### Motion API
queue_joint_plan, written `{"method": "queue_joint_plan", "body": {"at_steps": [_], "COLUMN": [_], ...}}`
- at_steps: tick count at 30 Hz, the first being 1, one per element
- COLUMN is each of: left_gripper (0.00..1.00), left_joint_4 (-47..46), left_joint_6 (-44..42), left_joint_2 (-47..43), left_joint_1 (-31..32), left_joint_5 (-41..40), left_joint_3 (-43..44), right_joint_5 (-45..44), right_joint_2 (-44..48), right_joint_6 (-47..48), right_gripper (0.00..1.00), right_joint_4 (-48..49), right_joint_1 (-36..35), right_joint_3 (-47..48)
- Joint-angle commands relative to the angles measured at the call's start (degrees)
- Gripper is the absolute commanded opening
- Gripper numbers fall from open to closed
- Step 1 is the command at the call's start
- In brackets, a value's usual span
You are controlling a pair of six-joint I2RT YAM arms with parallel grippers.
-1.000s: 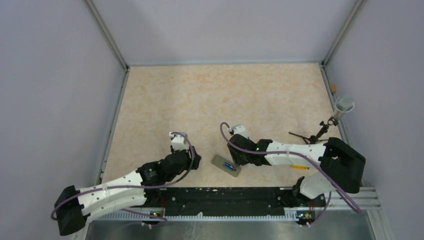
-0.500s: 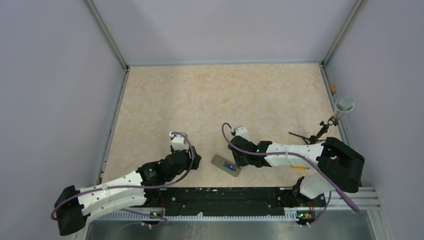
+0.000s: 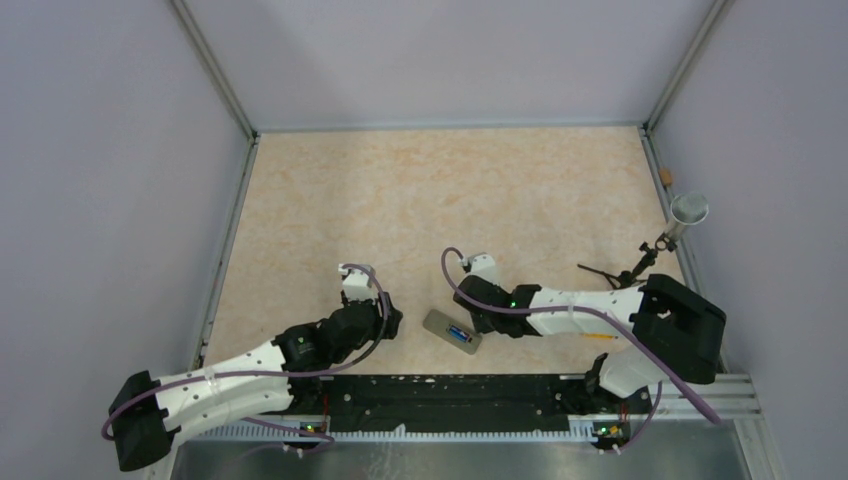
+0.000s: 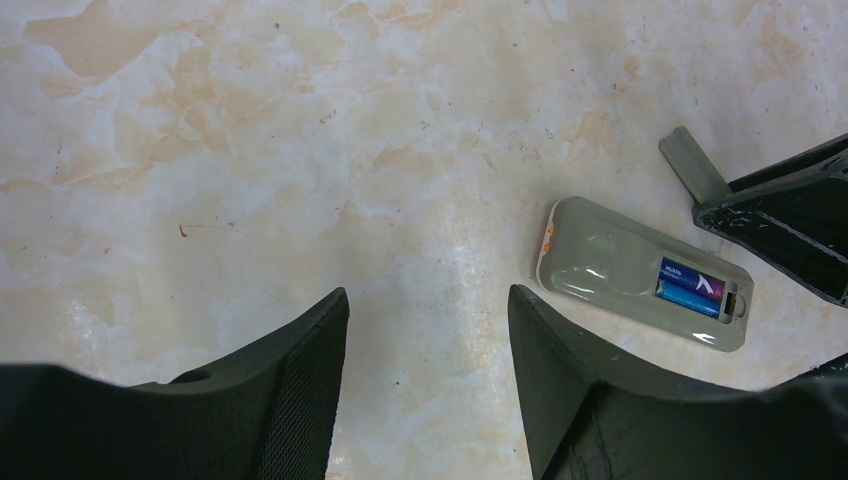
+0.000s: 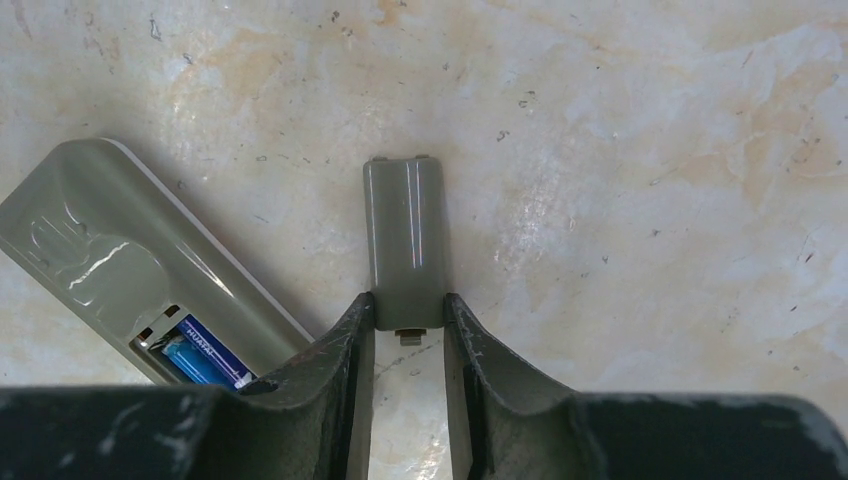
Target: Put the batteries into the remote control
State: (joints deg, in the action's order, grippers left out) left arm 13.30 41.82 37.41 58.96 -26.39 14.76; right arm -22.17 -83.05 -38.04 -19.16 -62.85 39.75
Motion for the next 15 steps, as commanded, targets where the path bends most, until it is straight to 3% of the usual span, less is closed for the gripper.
{"method": "queue_joint_plan", "body": {"at_steps": [1, 8, 15], "left_gripper": [0.61, 0.61, 0.61], "left_joint_4": [-2.1, -2.1, -2.2], "left_joint_6": [-0.7, -0.7, -0.7], "left_joint_2": [0.2, 0.2, 1.0], "left_joint_1": [-0.2, -0.2, -0.2], "left_joint_5": [0.1, -0.1, -0.1], "left_joint_3": [1.4, 1.4, 1.6], "right_joint_5": [-1.7, -3.6, -3.7], "right_joint_2": [-1.0, 1.7, 6.9], "right_joint_6": [-1.1, 1.0, 7.0], "right_gripper": [0.22, 0.14, 0.13], "right_joint_4": [-1.0, -3.4, -7.4], "right_joint_1": [-0.9, -1.0, -1.0], "right_joint_3": [0.5, 2.3, 5.3]}}
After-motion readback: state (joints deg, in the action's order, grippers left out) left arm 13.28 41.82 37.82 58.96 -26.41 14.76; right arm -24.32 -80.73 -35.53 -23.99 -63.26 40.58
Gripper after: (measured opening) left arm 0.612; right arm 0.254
